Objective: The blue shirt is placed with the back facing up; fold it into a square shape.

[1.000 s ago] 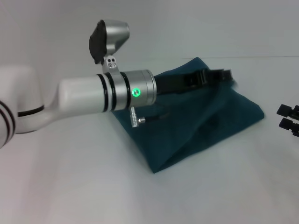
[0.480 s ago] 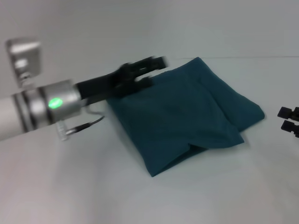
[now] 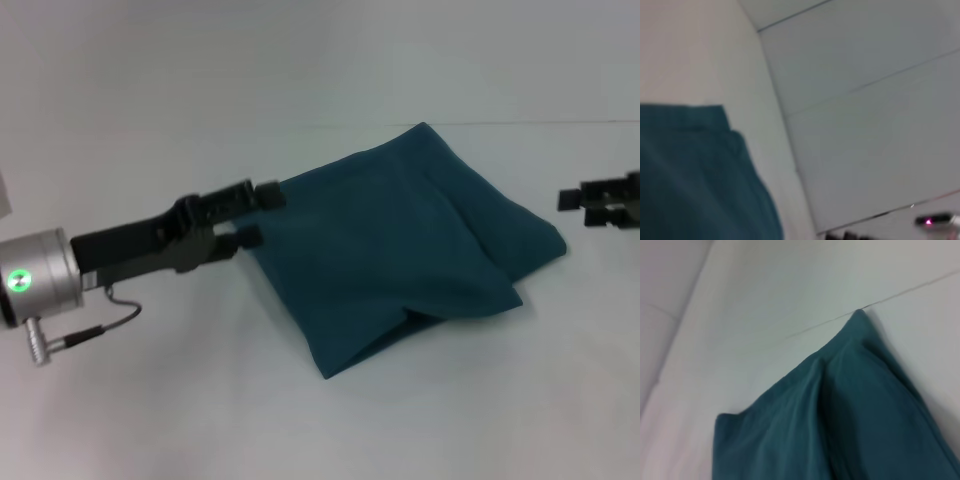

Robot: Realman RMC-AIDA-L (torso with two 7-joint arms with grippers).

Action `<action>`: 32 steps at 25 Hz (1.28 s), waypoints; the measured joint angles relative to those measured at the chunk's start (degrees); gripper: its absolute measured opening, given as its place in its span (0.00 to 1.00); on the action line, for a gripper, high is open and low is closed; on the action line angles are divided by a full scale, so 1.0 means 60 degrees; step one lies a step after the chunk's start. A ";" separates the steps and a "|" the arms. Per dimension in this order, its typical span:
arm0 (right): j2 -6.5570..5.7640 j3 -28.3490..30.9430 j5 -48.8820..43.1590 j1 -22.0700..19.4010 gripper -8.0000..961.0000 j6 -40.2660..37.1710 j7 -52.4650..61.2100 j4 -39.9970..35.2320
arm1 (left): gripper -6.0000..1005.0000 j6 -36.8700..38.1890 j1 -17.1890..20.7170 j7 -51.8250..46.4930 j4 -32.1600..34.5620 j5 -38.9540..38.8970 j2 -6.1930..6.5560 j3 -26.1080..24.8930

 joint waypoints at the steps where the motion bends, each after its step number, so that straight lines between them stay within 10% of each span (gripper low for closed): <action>1: 0.0052 -0.0088 -0.0256 0.0207 0.72 -0.0002 0.0095 -0.0141 | 0.95 0.0032 0.0055 -0.0087 0.0086 0.0191 0.0010 0.0000; 9: 0.0580 -0.1603 -0.1593 0.1534 0.72 0.0766 0.0859 -0.0321 | 0.95 0.0201 0.0494 -0.0115 0.0250 0.0556 -0.0045 -0.0567; 22: 0.1599 -0.2219 -0.1621 0.1711 0.72 0.2752 0.0717 0.0098 | 0.95 0.0188 0.0527 -0.0080 0.0223 0.0519 -0.0146 -0.0607; 32: 0.1839 -0.2705 -0.1654 0.1817 0.72 0.3663 0.0556 0.0574 | 0.95 0.0125 0.0496 -0.0012 0.0201 0.0503 -0.0185 -0.0610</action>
